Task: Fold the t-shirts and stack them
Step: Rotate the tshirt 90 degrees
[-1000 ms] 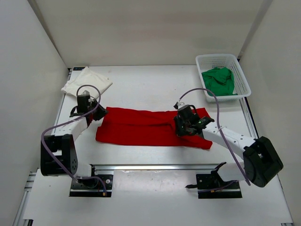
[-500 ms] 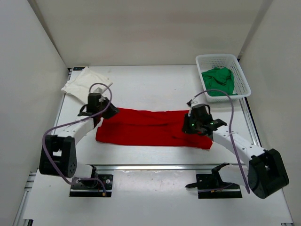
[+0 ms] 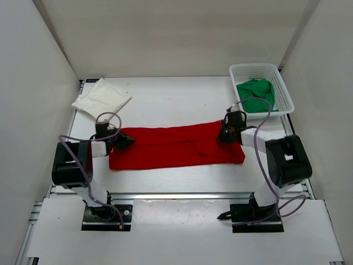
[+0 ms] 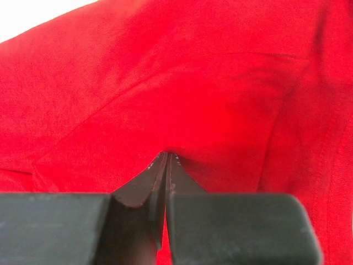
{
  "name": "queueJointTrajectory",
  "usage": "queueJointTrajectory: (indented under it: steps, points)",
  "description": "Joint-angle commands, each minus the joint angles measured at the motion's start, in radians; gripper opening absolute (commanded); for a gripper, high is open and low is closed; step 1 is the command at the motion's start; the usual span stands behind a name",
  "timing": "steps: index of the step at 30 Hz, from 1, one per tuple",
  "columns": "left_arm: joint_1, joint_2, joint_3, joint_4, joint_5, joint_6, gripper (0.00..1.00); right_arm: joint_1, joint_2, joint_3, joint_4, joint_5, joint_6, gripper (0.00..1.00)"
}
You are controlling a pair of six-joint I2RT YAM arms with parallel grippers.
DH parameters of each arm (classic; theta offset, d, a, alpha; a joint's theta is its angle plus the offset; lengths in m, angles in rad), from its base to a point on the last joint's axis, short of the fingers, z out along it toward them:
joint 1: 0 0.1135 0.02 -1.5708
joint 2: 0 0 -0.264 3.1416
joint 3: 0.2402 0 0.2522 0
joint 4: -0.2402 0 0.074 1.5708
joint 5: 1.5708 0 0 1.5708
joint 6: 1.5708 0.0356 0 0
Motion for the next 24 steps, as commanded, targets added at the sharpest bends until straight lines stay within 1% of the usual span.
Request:
queueJointTrajectory:
  steps: [1, 2, 3, 5, 6, 7, 8, 9, 10, 11, 12, 13, 14, 15, 16, 17, 18, 19, 20, 21, 22, 23, 24]
  points:
    - [0.156, -0.042, -0.132, 0.080, 0.051, -0.074, 0.22, 0.014, 0.135, 0.155, -0.001, -0.022, 0.006, 0.01]
    - [0.176, -0.058, -0.135, 0.077, 0.045, -0.075, 0.22, 0.011, 0.197, 0.191, -0.025, -0.039, 0.000, 0.00]
    - [0.184, -0.096, -0.137, 0.051, 0.042, -0.072, 0.22, 0.012, 0.233, 0.281, -0.057, -0.060, -0.003, 0.00]
    - [0.174, -0.157, -0.117, 0.023, 0.034, -0.065, 0.24, 0.017, 0.392, 0.436, -0.111, -0.086, -0.026, 0.00]
    - [0.165, -0.202, -0.103, 0.009, 0.036, -0.066, 0.25, 0.017, 0.479, 0.557, -0.162, -0.108, -0.041, 0.00]
    - [0.153, -0.245, -0.092, -0.020, 0.030, -0.060, 0.26, 0.015, 0.523, 0.637, -0.186, -0.117, -0.044, 0.00]
    - [0.141, -0.266, -0.066, -0.050, 0.024, -0.039, 0.28, 0.018, 0.613, 0.782, -0.241, -0.128, -0.055, 0.00]
    - [0.119, -0.308, -0.055, -0.070, 0.016, -0.017, 0.27, 0.018, 0.712, 0.952, -0.312, -0.139, -0.064, 0.00]
    - [0.106, -0.349, -0.043, -0.102, 0.010, -0.005, 0.28, 0.011, 0.759, 1.163, -0.402, -0.151, -0.070, 0.00]
    - [0.099, -0.390, -0.034, -0.135, 0.001, 0.016, 0.30, 0.009, 0.878, 1.402, -0.455, -0.151, -0.092, 0.00]
    - [0.084, -0.403, -0.031, -0.152, -0.002, 0.050, 0.32, 0.008, 0.994, 1.549, -0.569, -0.159, -0.112, 0.00]
    - [0.070, -0.430, -0.028, -0.187, -0.012, 0.072, 0.32, 0.002, 1.067, 1.863, -0.675, -0.172, -0.113, 0.02]
    - [0.053, -0.458, -0.037, -0.220, -0.019, 0.087, 0.32, -0.006, 1.175, 2.012, -0.676, -0.216, -0.107, 0.04]
    - [0.047, -0.472, -0.057, -0.230, -0.027, 0.108, 0.32, -0.026, 1.087, 1.934, -0.621, -0.253, -0.077, 0.06]
    - [0.029, -0.489, -0.065, -0.232, -0.024, 0.116, 0.33, -0.032, 0.992, 1.800, -0.542, -0.295, -0.072, 0.10]
    - [0.018, -0.503, -0.084, -0.242, -0.018, 0.127, 0.31, -0.034, 0.950, 1.752, -0.523, -0.297, -0.086, 0.12]
    - [-0.012, -0.509, -0.098, -0.244, -0.009, 0.159, 0.30, -0.023, 0.870, 1.700, -0.523, -0.269, -0.121, 0.17]
    - [-0.052, -0.509, -0.098, -0.248, 0.005, 0.178, 0.31, -0.005, 0.835, 1.676, -0.547, -0.230, -0.159, 0.23]
    - [-0.101, -0.506, -0.088, -0.288, -0.015, 0.217, 0.33, 0.001, 0.775, 1.652, -0.568, -0.211, -0.181, 0.29]
    - [-0.134, -0.491, -0.051, -0.331, -0.021, 0.269, 0.33, 0.018, 0.714, 1.639, -0.579, -0.197, -0.196, 0.31]
    - [-0.187, -0.477, -0.008, -0.354, -0.024, 0.317, 0.31, 0.041, 0.655, 1.598, -0.601, -0.188, -0.207, 0.32]
    - [-0.244, -0.462, 0.012, -0.407, -0.051, 0.337, 0.29, 0.044, 0.625, 1.516, -0.616, -0.177, -0.212, 0.32]
    - [-0.272, -0.460, 0.047, -0.440, -0.083, 0.343, 0.22, 0.064, 0.547, 1.472, -0.618, -0.169, -0.219, 0.33]
